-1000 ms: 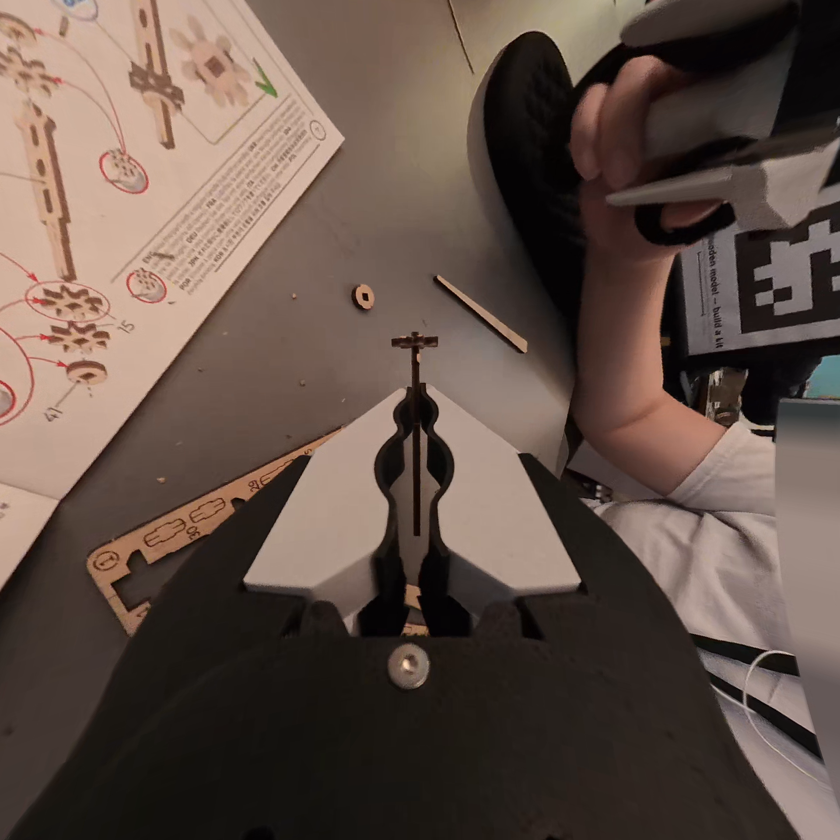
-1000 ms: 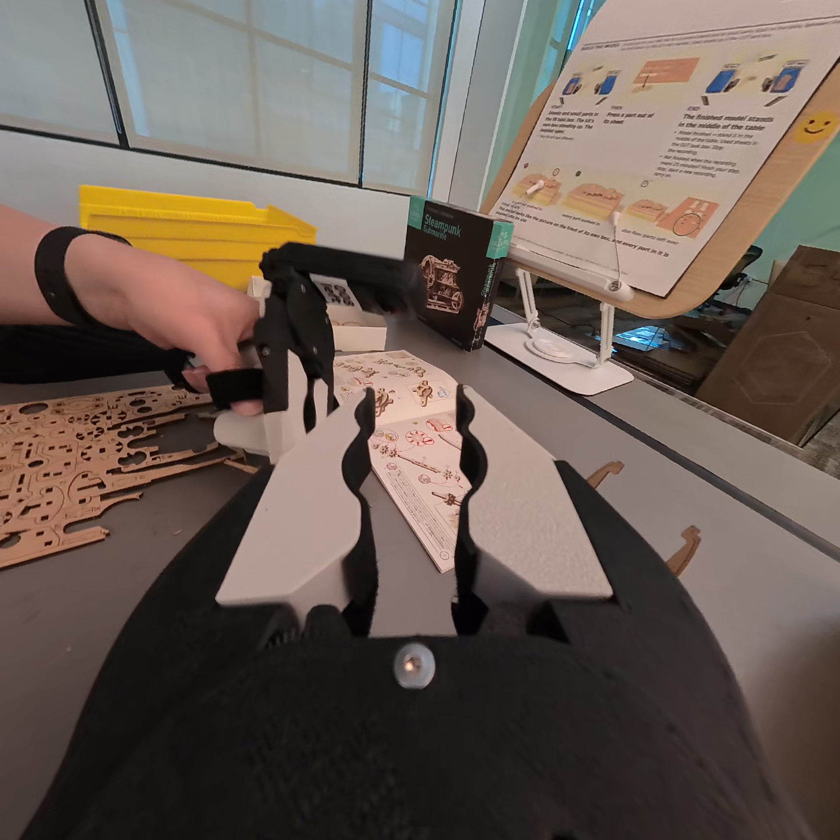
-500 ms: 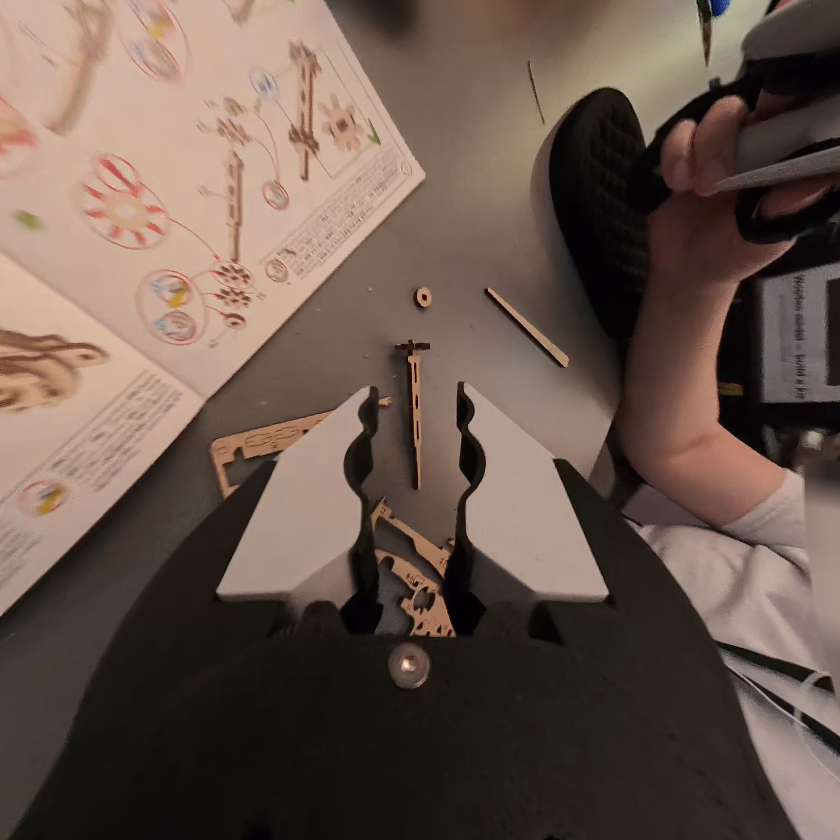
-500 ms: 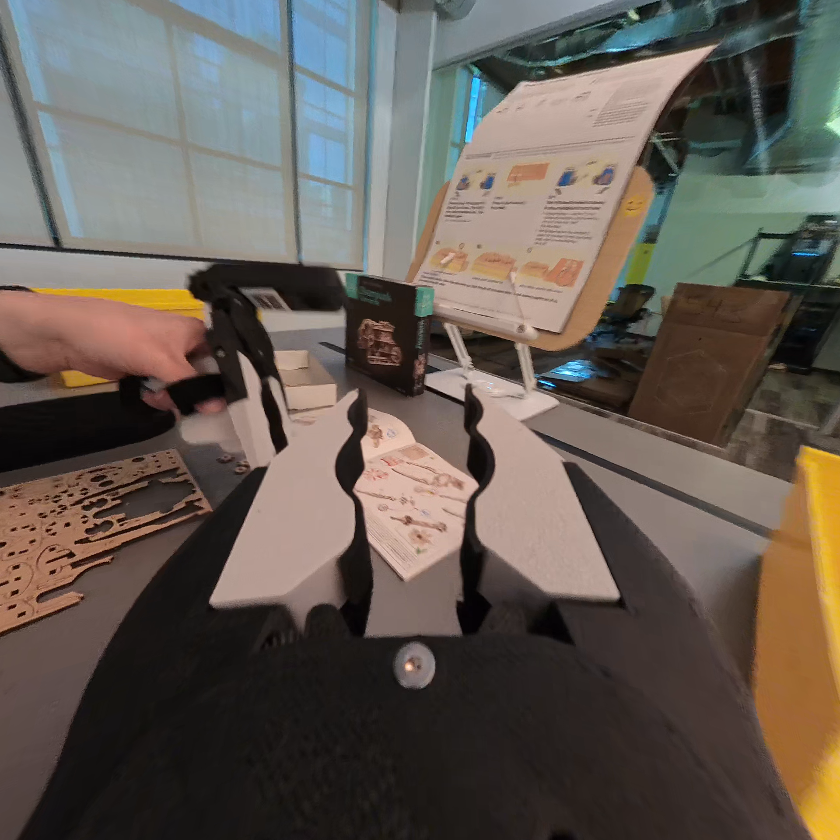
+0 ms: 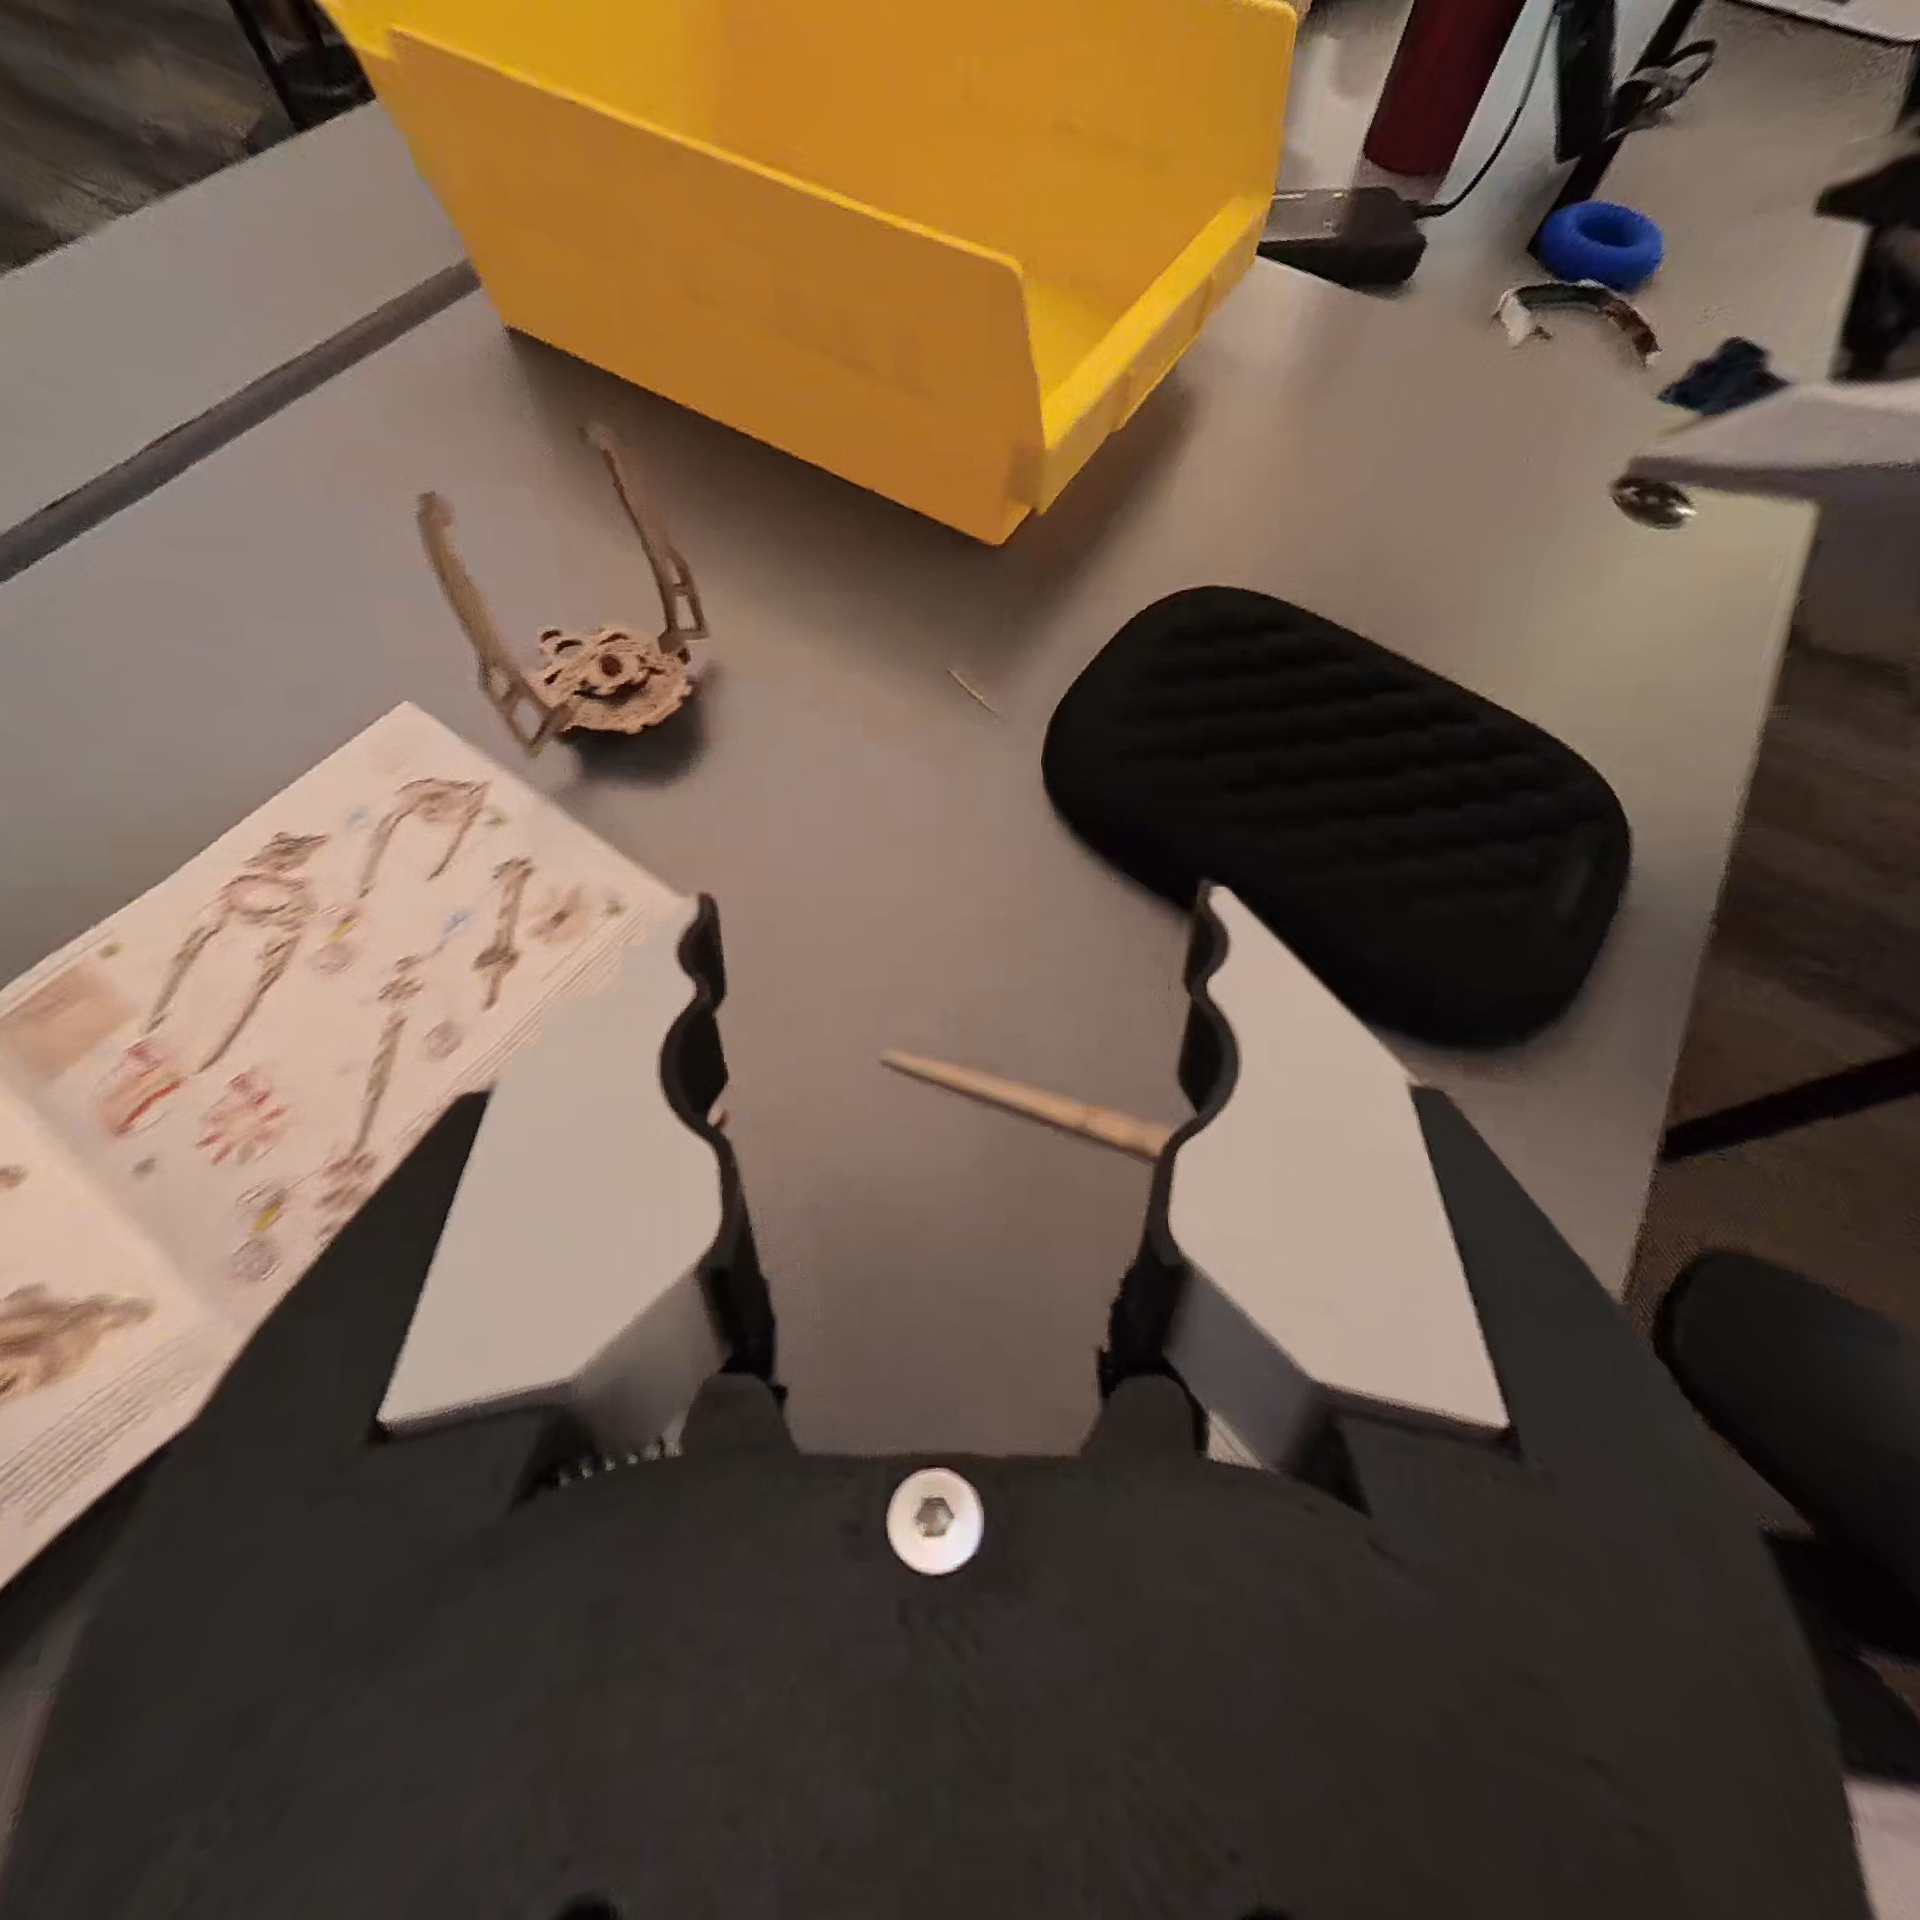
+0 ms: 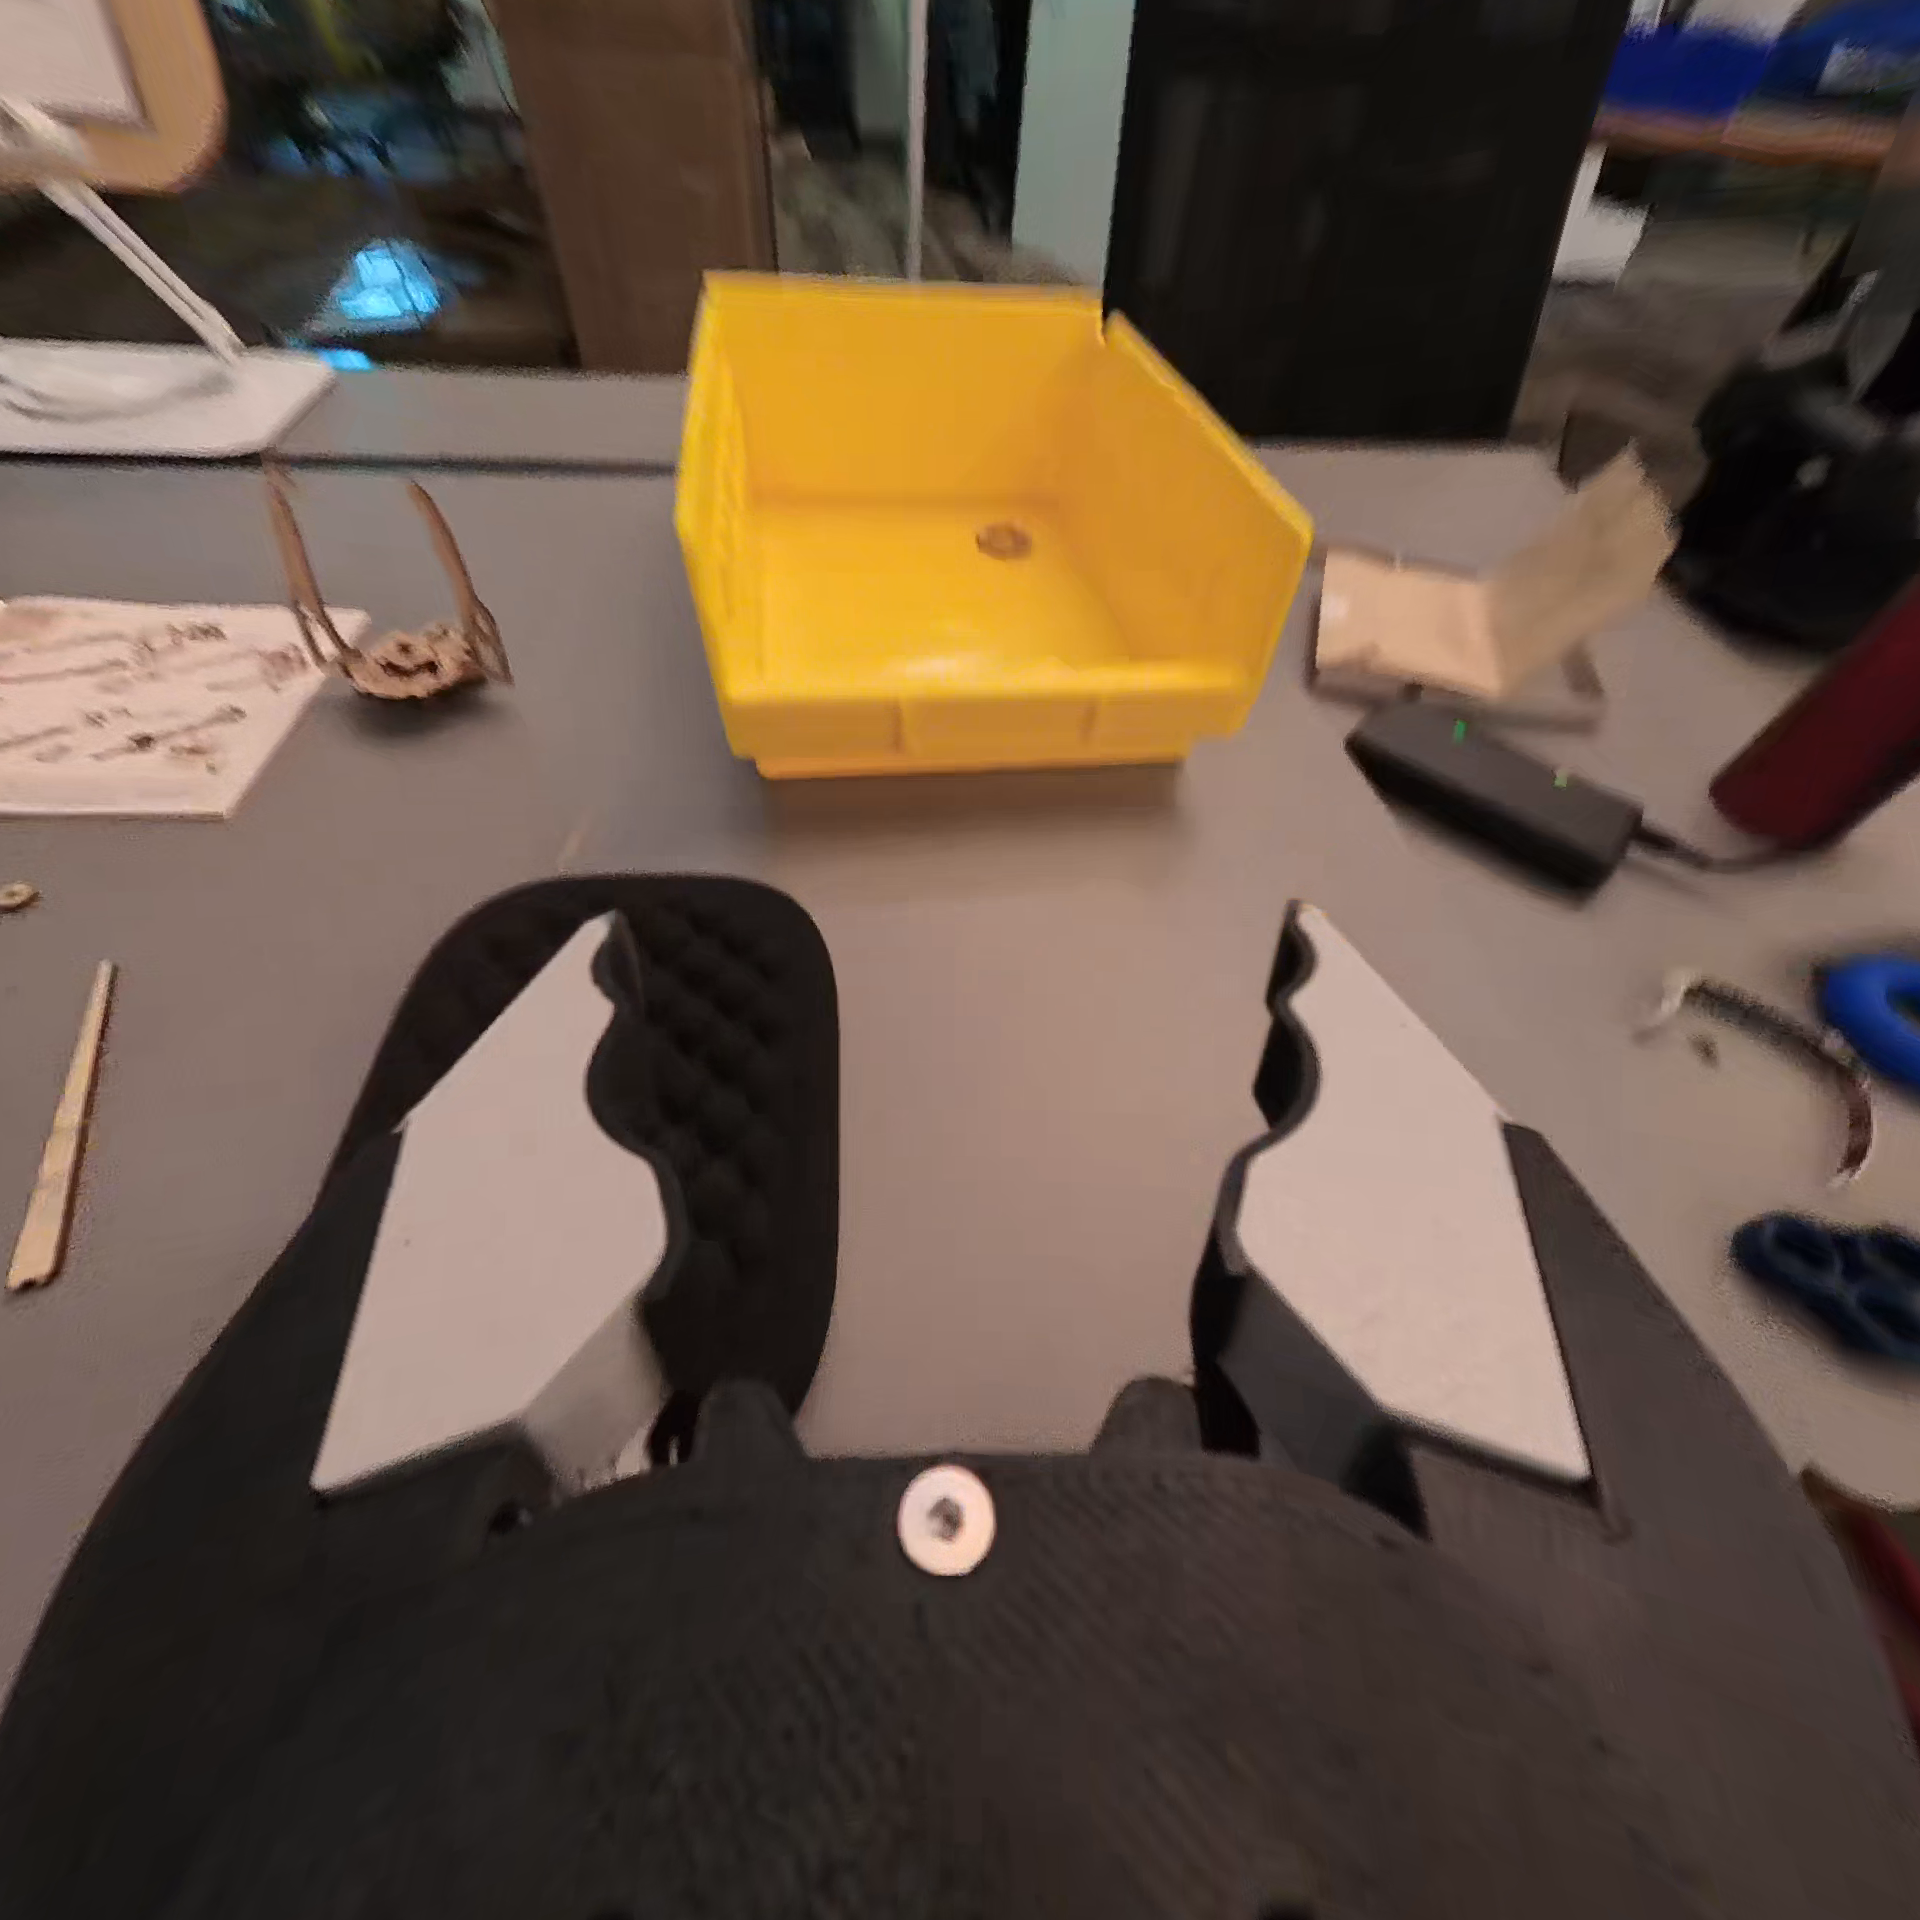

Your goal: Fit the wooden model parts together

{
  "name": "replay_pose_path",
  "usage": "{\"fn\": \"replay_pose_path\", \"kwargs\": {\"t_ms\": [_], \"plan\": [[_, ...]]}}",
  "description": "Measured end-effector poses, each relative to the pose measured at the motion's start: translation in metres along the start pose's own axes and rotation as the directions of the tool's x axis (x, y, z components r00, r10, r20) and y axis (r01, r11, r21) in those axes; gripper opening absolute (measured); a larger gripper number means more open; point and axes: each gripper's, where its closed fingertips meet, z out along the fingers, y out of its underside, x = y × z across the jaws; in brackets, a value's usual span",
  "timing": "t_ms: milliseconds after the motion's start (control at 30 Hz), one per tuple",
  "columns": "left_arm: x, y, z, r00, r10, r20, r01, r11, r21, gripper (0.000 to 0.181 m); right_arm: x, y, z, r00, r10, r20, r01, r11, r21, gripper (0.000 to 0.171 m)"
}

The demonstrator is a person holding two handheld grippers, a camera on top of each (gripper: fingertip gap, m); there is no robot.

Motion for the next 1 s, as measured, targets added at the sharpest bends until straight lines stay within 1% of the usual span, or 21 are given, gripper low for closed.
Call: {"fn": "replay_pose_path", "kwargs": {"t_ms": [67,100,200,300,367,400,600,700,800,833,900,933,1000], "plan": [[-0.003,-0.002,0.031,0.998,-0.001,0.069,0.004,0.999,-0.046,0.103,0.006,0.021,0.013,0.996,0.087,-0.029,-0.09,0.99,-0.108,0.133],[-0.007,-0.003,0.045,0.994,-0.003,0.107,0.009,0.998,-0.062,0.109,0.009,0.028,0.02,0.991,0.128,-0.046,-0.133,0.981,-0.142,0.138],[-0.019,-0.001,0.08,0.983,-0.014,0.185,0.033,0.994,-0.101,0.12,0.017,0.039,0.042,0.978,0.19,-0.088,-0.205,0.958,-0.199,0.15],[-0.032,0.012,0.106,0.969,-0.063,0.24,0.101,0.984,-0.149,0.131,0.031,0.045,0.063,0.963,0.228,-0.145,-0.256,0.941,-0.22,0.152],[-0.036,0.021,0.117,0.96,-0.118,0.256,0.164,0.972,-0.169,0.137,0.04,0.048,0.074,0.957,0.228,-0.179,-0.267,0.936,-0.232,0.151],[-0.039,0.022,0.121,0.953,-0.145,0.265,0.192,0.969,-0.158,0.141,0.043,0.051,0.079,0.955,0.22,-0.197,-0.265,0.932,-0.247,0.151],[-0.051,0.019,0.129,0.902,-0.287,0.322,0.322,0.945,-0.061,0.143,0.053,0.072,0.104,0.951,0.152,-0.271,-0.243,0.906,-0.346,0.151],[-0.049,0.021,0.133,0.886,-0.283,0.368,0.336,0.938,-0.088,0.143,0.055,0.081,0.112,0.951,0.109,-0.288,-0.221,0.894,-0.391,0.151],[-0.044,0.021,0.138,0.878,-0.257,0.405,0.331,0.935,-0.124,0.143,0.056,0.083,0.118,0.948,0.129,-0.291,-0.241,0.889,-0.39,0.151],[-0.043,0.018,0.139,0.877,-0.252,0.41,0.326,0.938,-0.12,0.134,0.056,0.083,0.12,0.948,0.136,-0.288,-0.246,0.887,-0.39,0.151],[-0.043,0.011,0.14,0.874,-0.242,0.421,0.31,0.945,-0.1,0.13,0.056,0.084,0.123,0.946,0.159,-0.282,-0.265,0.88,-0.394,0.151],[-0.041,0.007,0.141,0.878,-0.228,0.42,0.294,0.951,-0.1,0.13,0.056,0.086,0.124,0.944,0.178,-0.277,-0.282,0.873,-0.399,0.152],[-0.038,0.004,0.145,0.885,-0.21,0.415,0.28,0.953,-0.115,0.14,0.059,0.085,0.127,0.943,0.178,-0.282,-0.284,0.873,-0.397,0.152]]}}
